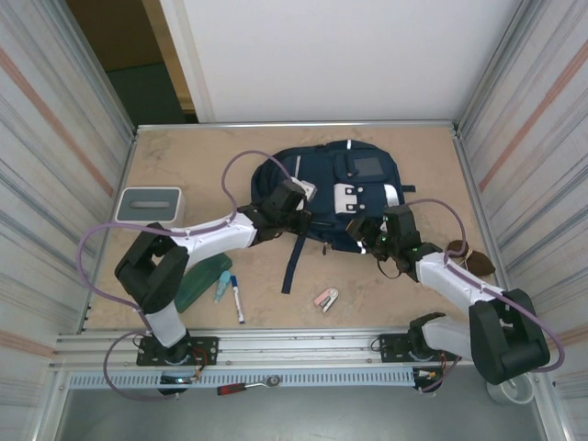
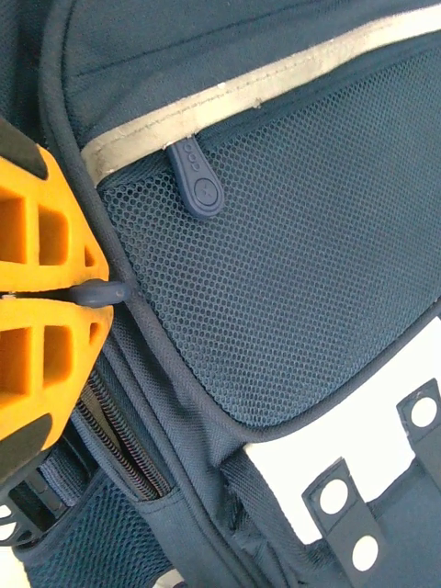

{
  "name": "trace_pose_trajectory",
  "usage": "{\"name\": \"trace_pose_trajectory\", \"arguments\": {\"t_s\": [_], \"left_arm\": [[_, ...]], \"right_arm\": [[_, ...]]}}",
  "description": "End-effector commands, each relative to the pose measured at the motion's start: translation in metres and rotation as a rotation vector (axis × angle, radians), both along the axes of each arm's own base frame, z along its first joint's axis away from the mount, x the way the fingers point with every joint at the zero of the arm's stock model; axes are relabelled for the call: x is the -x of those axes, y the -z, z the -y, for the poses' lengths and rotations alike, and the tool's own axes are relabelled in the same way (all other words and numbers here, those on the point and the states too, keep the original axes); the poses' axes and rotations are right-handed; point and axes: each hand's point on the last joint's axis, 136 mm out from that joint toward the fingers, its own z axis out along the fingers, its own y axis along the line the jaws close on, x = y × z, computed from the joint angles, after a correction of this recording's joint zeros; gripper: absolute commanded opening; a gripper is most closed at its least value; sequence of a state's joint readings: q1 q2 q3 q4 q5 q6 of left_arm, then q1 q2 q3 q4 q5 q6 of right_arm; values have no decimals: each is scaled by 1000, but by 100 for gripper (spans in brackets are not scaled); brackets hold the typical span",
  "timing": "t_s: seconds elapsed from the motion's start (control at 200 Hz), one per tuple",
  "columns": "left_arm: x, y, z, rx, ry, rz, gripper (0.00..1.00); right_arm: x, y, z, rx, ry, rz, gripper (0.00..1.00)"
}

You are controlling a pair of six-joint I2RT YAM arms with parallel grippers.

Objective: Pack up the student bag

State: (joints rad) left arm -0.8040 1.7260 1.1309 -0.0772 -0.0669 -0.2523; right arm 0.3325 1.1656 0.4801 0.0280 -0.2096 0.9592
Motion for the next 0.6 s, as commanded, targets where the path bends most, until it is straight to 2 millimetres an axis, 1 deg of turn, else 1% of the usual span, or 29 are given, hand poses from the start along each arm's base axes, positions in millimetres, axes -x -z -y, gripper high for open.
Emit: {"name": "trace_pose_trajectory", "arguments": {"t_s": [0.0,0.05,0.18,0.245,0.276,0.321,0.386,0.451,0.516,0.591], "left_arm": [[3,-36,18,94,30,46,0],[5,-35,19,92,36,45,0],[8,-32,21,82,45,44,0],[9,-30,20,72,45,45,0],[10,-27,18,64,43,44,0],[9,-26,15,50,35,50,0],[7,-24,6,19,12,69,0],[3,-23,-4,-20,-16,94,0],[-1,-21,-14,-53,-36,105,0],[-8,-17,-28,-96,-63,113,0]], "right_arm": [[-9,1,6,-4,80,-20,69],[-15,3,6,5,85,-20,68],[-34,0,4,13,83,6,65],[-41,1,6,58,83,7,62],[-44,2,9,81,85,7,59],[-45,5,14,128,87,4,51],[-44,9,25,200,98,1,33],[-42,13,36,267,105,3,18],[-39,17,46,316,103,1,9],[-38,18,56,353,96,8,1]]}}
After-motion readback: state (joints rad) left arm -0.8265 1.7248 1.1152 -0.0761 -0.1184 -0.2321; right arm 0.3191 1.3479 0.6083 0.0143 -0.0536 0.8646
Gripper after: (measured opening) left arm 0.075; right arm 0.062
